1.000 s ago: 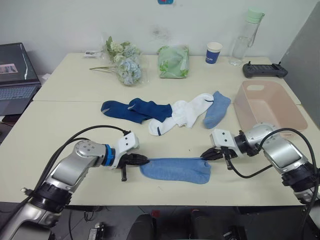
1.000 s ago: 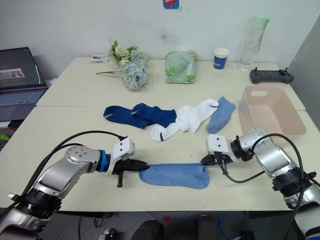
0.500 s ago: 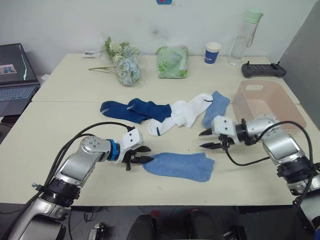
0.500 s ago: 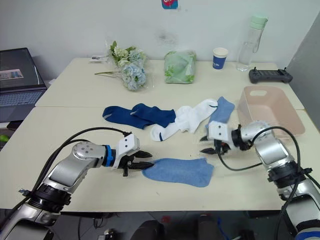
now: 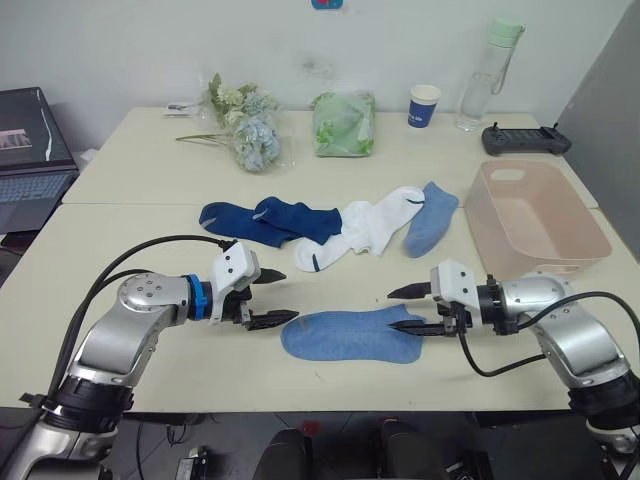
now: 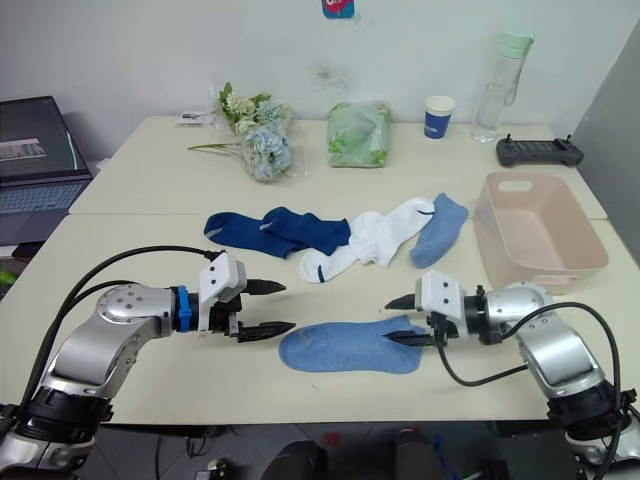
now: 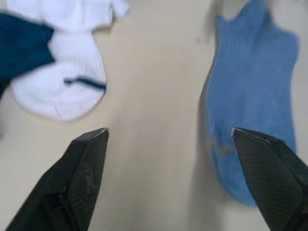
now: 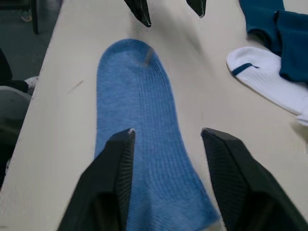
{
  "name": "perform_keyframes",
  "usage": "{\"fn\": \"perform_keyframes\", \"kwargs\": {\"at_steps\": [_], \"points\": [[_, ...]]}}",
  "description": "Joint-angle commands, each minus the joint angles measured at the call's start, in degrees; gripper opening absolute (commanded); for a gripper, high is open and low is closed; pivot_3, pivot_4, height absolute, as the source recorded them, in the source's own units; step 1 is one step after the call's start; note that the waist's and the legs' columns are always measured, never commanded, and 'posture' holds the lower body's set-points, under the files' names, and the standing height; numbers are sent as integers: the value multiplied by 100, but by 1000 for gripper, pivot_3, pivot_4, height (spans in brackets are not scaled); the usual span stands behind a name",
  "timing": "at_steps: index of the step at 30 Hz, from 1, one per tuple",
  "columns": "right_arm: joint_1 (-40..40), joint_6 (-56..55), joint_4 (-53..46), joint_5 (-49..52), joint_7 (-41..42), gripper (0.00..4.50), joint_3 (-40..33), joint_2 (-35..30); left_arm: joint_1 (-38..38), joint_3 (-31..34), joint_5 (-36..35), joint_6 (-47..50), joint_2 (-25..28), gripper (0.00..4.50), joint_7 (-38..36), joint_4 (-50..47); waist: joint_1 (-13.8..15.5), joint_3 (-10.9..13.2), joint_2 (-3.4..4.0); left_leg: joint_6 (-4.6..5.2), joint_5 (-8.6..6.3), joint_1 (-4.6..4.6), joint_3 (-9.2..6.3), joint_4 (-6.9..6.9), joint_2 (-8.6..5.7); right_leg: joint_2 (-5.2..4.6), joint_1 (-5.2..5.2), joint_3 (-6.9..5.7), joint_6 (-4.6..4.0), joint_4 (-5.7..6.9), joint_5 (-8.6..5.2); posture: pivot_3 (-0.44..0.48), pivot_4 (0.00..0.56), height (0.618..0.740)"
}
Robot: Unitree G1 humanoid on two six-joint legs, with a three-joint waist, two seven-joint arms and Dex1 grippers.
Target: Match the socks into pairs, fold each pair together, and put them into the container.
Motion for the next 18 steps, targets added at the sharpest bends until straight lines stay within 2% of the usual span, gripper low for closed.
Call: {"fn": "perform_keyframes", "kwargs": {"at_steps": [1,4,9,13,18], "points": [[42,-283,8,-190,-171,1041,231,187,80,-119,-104,-308,-226,2733,-23,-484,1,0,0,0,0,1,-2,0,1,2,0,-1,0,1,0,0,150,740],[65,-496,305,-427,-317,4,428,364,170,-422,50,-435,-504,1772,86,-582,8,-1,-1,0,0,-1,-1,1,-2,2,1,-2,0,0,0,0,150,740],[337,-985,932,-815,-419,0,536,314,462,-928,1036,-1201,-798,116,617,232,14,-1,-1,0,0,0,3,1,-4,2,1,0,0,-2,0,0,150,740],[577,-1212,1153,-814,-411,0,296,121,741,-906,1305,-1608,-860,50,871,625,13,-7,0,1,0,4,3,-1,-1,2,5,0,0,-1,0,0,150,740],[882,-1401,1037,-633,-283,0,-48,-256,998,-642,1000,-1725,-686,50,678,451,23,-15,0,1,0,10,4,0,-4,-1,13,1,0,-4,0,0,150,740]]}}
